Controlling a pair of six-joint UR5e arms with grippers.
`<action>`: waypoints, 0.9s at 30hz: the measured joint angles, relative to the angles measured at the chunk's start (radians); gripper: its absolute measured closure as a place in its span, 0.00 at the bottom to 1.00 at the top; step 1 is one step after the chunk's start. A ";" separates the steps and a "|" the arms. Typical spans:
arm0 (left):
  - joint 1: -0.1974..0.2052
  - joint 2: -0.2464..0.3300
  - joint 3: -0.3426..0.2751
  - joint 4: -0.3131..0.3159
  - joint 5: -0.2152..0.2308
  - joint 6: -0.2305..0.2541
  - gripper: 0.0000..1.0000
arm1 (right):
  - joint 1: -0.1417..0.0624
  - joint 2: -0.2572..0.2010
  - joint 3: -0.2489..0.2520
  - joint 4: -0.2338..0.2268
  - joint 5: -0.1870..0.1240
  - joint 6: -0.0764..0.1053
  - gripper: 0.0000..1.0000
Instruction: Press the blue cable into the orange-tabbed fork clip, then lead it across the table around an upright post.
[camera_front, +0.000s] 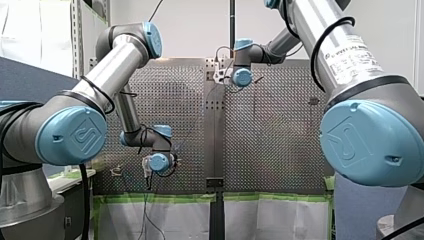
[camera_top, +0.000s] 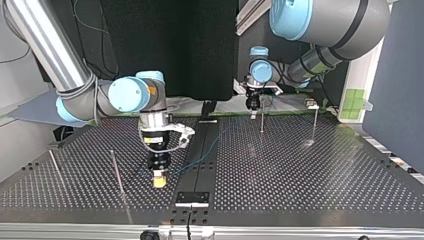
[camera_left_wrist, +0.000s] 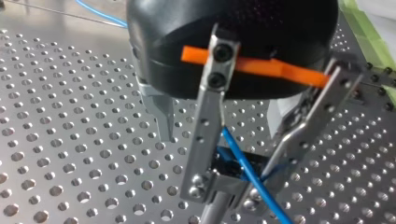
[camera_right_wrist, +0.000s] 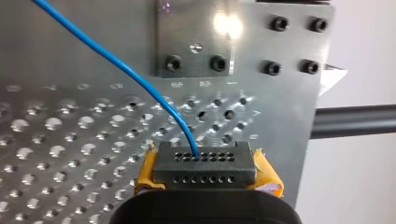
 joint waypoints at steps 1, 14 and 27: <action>0.000 0.000 0.000 0.000 0.000 0.000 0.00 | 0.000 -0.002 -0.002 0.002 0.000 0.000 1.00; 0.000 0.000 0.000 0.002 0.001 0.000 0.00 | -0.008 -0.029 -0.021 0.018 0.000 0.000 1.00; 0.000 -0.001 0.000 0.003 0.003 0.000 0.00 | -0.011 -0.036 -0.024 0.020 -0.001 0.000 1.00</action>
